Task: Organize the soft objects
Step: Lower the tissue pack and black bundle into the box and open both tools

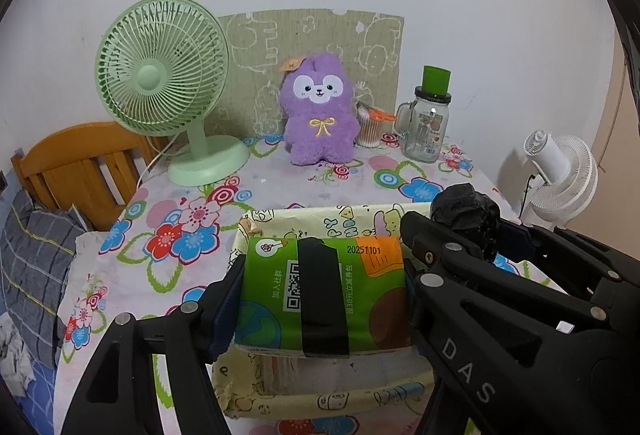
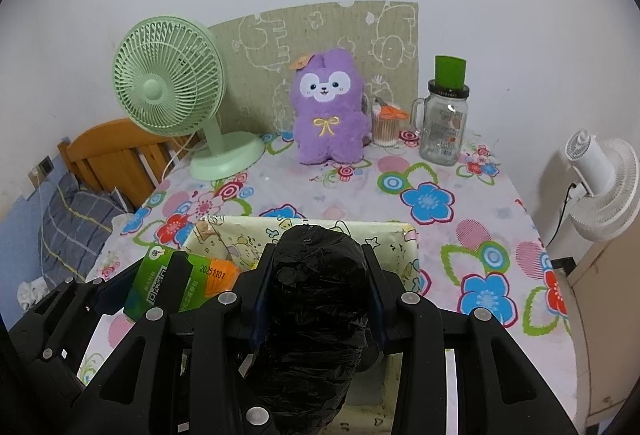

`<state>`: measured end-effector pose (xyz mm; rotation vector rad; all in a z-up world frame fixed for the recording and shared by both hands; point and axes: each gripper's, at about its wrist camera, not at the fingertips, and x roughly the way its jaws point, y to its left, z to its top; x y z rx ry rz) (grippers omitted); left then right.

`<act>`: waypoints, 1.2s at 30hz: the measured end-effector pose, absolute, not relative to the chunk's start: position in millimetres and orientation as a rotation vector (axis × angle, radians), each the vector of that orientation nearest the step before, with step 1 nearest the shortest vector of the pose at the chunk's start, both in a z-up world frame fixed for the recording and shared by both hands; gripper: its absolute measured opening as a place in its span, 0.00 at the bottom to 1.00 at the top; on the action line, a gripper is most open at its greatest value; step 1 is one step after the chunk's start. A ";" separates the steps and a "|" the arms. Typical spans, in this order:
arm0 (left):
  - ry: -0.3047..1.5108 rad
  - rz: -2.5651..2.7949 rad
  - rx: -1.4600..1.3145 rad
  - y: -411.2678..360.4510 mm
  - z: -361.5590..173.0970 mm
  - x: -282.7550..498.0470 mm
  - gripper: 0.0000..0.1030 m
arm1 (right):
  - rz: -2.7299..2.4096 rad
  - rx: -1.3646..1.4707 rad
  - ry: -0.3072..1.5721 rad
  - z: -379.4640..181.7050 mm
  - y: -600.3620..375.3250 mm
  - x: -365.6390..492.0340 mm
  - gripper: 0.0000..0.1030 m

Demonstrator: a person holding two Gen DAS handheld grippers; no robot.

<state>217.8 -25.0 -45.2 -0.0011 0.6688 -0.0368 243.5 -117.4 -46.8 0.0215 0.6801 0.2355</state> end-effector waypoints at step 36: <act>0.725 -0.021 -0.007 -18.4 -72.6 233.2 0.89 | 0.258 -0.024 0.702 -74.2 -105.7 260.5 0.70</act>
